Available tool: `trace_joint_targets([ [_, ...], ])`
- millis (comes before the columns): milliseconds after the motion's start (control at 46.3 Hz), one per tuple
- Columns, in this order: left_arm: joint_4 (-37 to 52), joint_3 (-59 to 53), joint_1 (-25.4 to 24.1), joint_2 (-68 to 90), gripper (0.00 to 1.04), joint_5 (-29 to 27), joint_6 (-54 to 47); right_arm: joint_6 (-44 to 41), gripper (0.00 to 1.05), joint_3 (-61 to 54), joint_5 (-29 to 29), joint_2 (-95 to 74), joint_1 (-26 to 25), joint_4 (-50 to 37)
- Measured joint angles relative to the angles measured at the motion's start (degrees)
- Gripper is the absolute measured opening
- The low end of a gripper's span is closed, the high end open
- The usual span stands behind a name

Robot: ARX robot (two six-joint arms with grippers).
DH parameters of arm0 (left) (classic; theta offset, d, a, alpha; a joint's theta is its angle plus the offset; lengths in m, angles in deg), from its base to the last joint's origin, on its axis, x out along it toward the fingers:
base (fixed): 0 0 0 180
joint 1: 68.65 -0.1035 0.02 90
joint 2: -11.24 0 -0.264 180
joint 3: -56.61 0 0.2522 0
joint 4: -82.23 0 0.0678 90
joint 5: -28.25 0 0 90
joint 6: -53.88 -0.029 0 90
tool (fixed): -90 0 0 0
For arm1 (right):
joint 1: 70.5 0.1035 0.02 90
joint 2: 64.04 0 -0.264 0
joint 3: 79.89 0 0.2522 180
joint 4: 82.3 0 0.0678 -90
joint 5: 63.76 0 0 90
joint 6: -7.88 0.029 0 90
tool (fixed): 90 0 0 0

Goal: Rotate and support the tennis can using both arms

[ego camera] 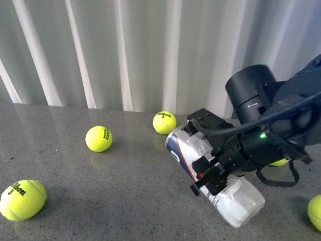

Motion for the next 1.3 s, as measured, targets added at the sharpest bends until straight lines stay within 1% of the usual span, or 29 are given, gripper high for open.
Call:
trace_joint_targets([
  [43,0.0,0.0,0.0,0.0,0.98,0.0,0.0,-9.01,0.39,-0.79,-1.36,1.81,-0.37,-0.79],
  [65,0.0,0.0,0.0,0.0,0.98,0.0,0.0,-15.08,0.36,-1.07,-2.6,3.13,-0.59,-1.11],
  [108,0.0,0.0,0.0,0.0,0.98,0.02,0.0,-22.01,0.33,-1.14,-4.81,4.72,-0.94,-0.61],
  [130,0.0,0.0,0.0,0.0,0.98,0.02,0.0,-25.83,0.32,-1.11,-6.36,5.46,-1.14,0.39],
  [151,0.0,0.0,0.0,0.0,0.98,0.0,0.0,-31.47,0.29,-1.07,-7.65,6.32,-1.27,1.79],
  [216,0.0,0.0,0.0,0.0,0.98,0.0,0.0,-44.5,0.25,-1.14,-8.83,7.1,-1.38,3.96],
  [324,0.0,0.0,0.0,-0.02,0.98,0.0,0.0,-57.27,0.2,-1.46,-9.53,6.69,-1.22,7.54],
  [411,0.0,0.0,0.0,-0.02,0.98,0.0,0.0,-62.99,0.16,-1.77,-9.92,5.81,-0.83,9.03],
  [519,0.0,0.0,0.0,-0.02,0.98,0.0,0.0,-66.93,0.12,-1.81,-9.9,3.87,-0.42,7.82],
  [627,0.0,0.0,0.0,-0.02,0.98,0.0,0.0,-67.8,0.07,-1.68,-9.68,1.11,-0.13,6.19],
  [756,0.0,0.0,0.0,-0.02,0.98,0.0,0.0,-66.38,0.06,-1.75,-9.75,-0.72,-0.02,3.02],
  [800,0.0,0.0,0.0,-0.02,0.98,0.0,0.0,-65.88,0.09,-1.79,-9.66,-0.98,0.04,1.84],
  [821,0.0,0.0,0.0,-0.02,0.98,0.0,0.0,-65.48,0.14,-1.92,-9.62,-1.16,0.04,1.22],
  [843,0.0,0.0,0.0,-0.02,0.98,0.02,0.0,-65.22,0.16,-1.99,-9.64,-1.29,0.04,0.96],
  [864,0.0,0.0,0.0,-0.02,0.98,0.0,0.0,-64.59,0.21,-2.32,-9.92,-1.51,0.04,0.39],
  [908,0.0,0.0,0.0,-0.02,0.98,0.0,0.0,-63.8,0.29,-2.71,-9.84,-1.75,0.04,0.09],
  [929,0.0,0.0,0.0,-0.02,0.98,0.0,0.0,-63.34,0.35,-3.08,-9.81,-1.88,0.04,0.07],
  [994,0.0,0.0,0.0,-0.02,0.98,0.0,0.0,-61.96,0.46,-3.96,-10.19,-1.95,0.04,-0.66],
  [1016,0.0,0.0,0.0,-0.02,0.98,0.0,0.0,-61.24,0.51,-4.28,-10.43,-1.95,0.04,-1.16],
  [1188,0.0,0.0,0.0,-0.02,0.98,0.0,0.0,-57.44,0.72,-4.44,-12.28,-1.75,-0.13,-1.31],
  [1297,0.0,0.0,0.0,-0.02,0.98,0.0,0.0,-54.71,0.9,-4.55,-13.6,-0.57,-0.48,-1.01],
])
